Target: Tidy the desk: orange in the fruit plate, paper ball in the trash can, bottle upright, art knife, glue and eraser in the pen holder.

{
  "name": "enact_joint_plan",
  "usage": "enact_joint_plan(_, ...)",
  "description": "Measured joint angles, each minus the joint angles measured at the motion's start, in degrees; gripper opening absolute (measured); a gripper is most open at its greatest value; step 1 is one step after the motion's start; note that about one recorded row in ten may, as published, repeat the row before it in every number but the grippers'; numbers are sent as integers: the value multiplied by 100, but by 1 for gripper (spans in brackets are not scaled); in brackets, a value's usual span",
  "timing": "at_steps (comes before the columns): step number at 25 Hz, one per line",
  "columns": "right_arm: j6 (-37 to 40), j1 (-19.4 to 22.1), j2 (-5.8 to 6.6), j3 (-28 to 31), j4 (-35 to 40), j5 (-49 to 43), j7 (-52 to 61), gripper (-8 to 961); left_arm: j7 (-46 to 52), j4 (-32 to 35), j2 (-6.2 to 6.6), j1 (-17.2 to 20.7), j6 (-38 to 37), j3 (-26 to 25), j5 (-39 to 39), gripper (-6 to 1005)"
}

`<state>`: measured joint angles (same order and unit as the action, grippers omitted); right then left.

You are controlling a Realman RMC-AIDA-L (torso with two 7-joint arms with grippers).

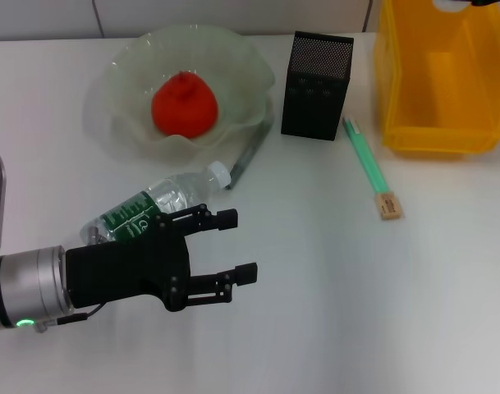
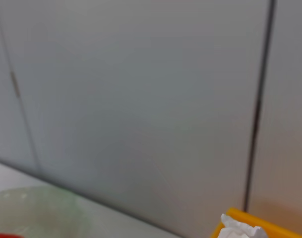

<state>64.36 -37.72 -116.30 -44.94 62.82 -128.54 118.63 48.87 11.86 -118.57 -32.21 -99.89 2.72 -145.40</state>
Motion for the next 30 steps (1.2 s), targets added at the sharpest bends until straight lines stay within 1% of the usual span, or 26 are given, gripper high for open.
enact_joint_plan(5,-585,-64,20,-43,-364,25,-31,572,0,0,0,-8,0,0,5,797)
enact_joint_plan(9,-741,-91,11,-33,-456,56,-51,599,0,0,0,-10,2,0,8,797)
enact_joint_plan(10,-823,-97,-14,-40,-491,93,-70,635,0,-4,0,-15,3,0,13,797)
enact_joint_plan(14,-918,-67,-47,-5,-498,292,-99,781,0,-47,0,-21,2,0,20,797)
enact_joint_plan(15,-978,29,-55,16,-533,803,-327,781,0,-53,0,-23,3,0,22,797)
enact_joint_plan(16,-978,29,-55,16,-533,803,-327,780,0,-54,0,-24,3,0,22,797)
enact_joint_plan(18,-918,196,-29,27,-662,1743,-882,780,0,-54,0,-29,5,0,22,797)
enact_joint_plan(19,-806,300,-4,31,-771,2327,-1249,779,0,-55,0,-33,5,0,22,797)
enact_joint_plan(20,-360,499,91,33,-1069,3510,-1998,779,0,-54,0,-37,5,0,22,797)
enact_joint_plan(21,-360,499,91,33,-1069,3510,-1998,779,0,-54,0,-40,5,-2,23,797)
enact_joint_plan(22,-46,590,137,30,-1256,4113,-2351,779,0,-53,0,-47,5,-6,42,797)
enact_joint_plan(24,715,745,258,31,-1701,4975,-2938,778,0,-53,0,-50,5,-7,68,797)
enact_joint_plan(25,1507,858,375,31,-2149,5462,-3298,778,0,-53,0,-51,-2,-9,96,797)
enact_joint_plan(26,1507,858,375,31,-2149,5462,-3298,778,0,-53,0,-51,-2,-9,96,797)
enact_joint_plan(28,2240,953,488,26,-2575,5614,-3527,777,0,-53,0,-59,-4,-9,106,797)
enact_joint_plan(29,2536,992,529,18,-2727,5594,-3604,777,0,-53,0,-65,-4,-9,107,797)
enact_joint_plan(30,3075,1098,598,-5,-3005,5403,-3781,777,0,-53,0,-77,-1,-9,109,797)
